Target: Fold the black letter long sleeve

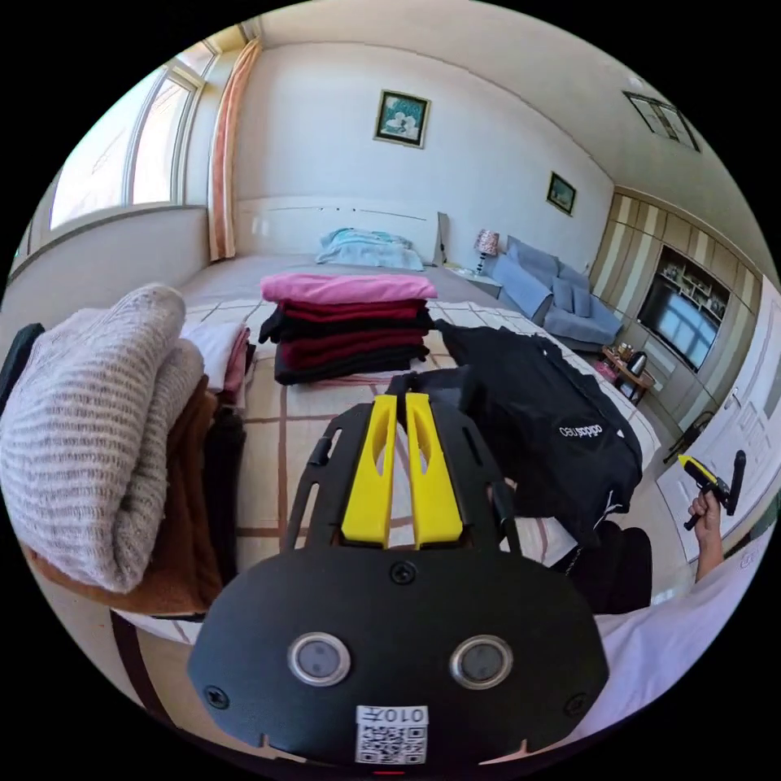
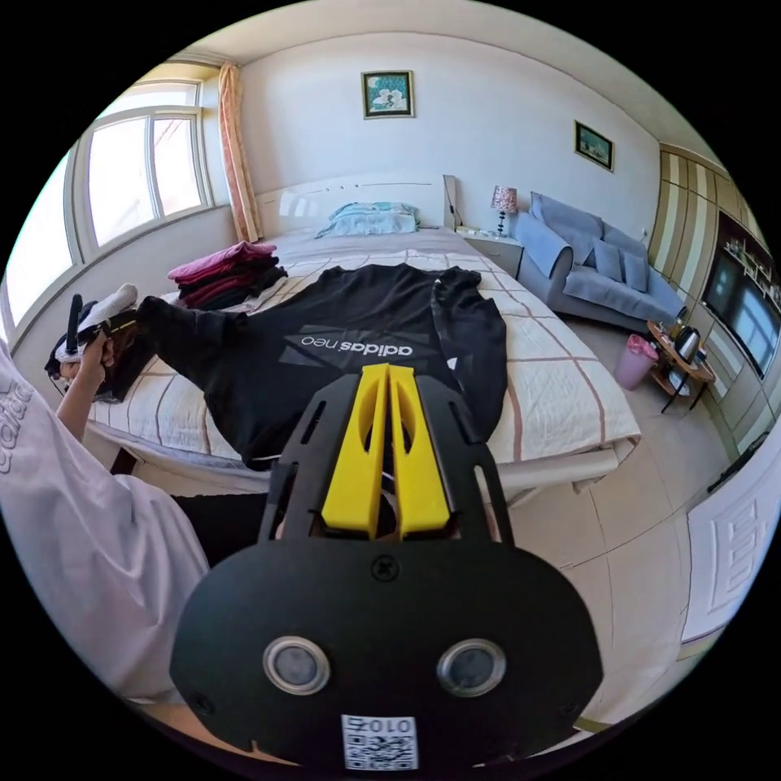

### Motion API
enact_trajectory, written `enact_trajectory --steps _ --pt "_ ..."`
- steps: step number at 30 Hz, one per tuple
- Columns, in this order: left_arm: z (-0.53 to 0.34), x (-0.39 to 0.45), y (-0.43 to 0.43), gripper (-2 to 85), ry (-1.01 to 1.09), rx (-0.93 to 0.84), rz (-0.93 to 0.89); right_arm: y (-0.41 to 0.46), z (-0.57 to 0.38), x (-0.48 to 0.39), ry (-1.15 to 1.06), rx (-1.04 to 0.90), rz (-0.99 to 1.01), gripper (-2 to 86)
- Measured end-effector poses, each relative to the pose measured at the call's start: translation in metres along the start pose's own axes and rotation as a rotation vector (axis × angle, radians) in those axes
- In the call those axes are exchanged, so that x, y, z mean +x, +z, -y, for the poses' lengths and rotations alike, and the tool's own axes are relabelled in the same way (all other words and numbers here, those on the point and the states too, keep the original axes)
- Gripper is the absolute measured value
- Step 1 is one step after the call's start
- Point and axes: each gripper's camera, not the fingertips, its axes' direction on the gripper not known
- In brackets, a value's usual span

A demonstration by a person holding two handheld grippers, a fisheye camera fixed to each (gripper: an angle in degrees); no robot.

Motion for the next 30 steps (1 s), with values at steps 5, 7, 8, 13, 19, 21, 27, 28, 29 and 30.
enact_trajectory --steps 5,7,8,13,19,21,27,28,29,30 --pt "-0.031 -0.052 0.041 3.6 -0.152 -0.149 -0.036 0.009 0.026 -0.024 -0.071 -0.003 0.072 2.5" --pt "-0.033 -0.057 0.045 5.1 -0.174 -0.148 0.000 0.008 0.030 -0.031 -0.076 -0.004 0.085 2.5" --pt "-0.031 -0.052 0.041 6.2 -0.153 -0.125 0.049 0.007 0.030 -0.032 -0.076 -0.005 0.081 2.5" --pt "-0.011 -0.012 0.042 12.3 0.086 -0.188 0.179 0.011 0.018 -0.038 -0.042 -0.048 0.092 2.4" --pt "0.007 0.103 0.087 15.3 0.516 -0.187 -0.091 0.017 0.026 -0.050 -0.054 -0.060 0.100 2.1" --pt "0.009 0.139 0.124 14.7 0.640 -0.214 -0.075 0.013 0.034 -0.051 -0.062 -0.052 0.093 2.1" --pt "0.021 0.144 0.194 9.2 0.645 -0.357 -0.116 0.007 0.045 -0.043 -0.034 -0.040 0.060 2.0" --pt "0.025 0.138 0.191 8.7 0.618 -0.341 -0.131 0.010 0.045 -0.041 -0.019 -0.049 0.058 2.1" --pt "0.033 0.121 0.184 7.8 0.565 -0.304 -0.149 0.013 0.045 -0.039 -0.011 -0.056 0.059 2.1" --pt "0.042 0.102 0.175 7.4 0.511 -0.271 -0.138 0.018 0.045 -0.035 0.004 -0.071 0.063 2.1"
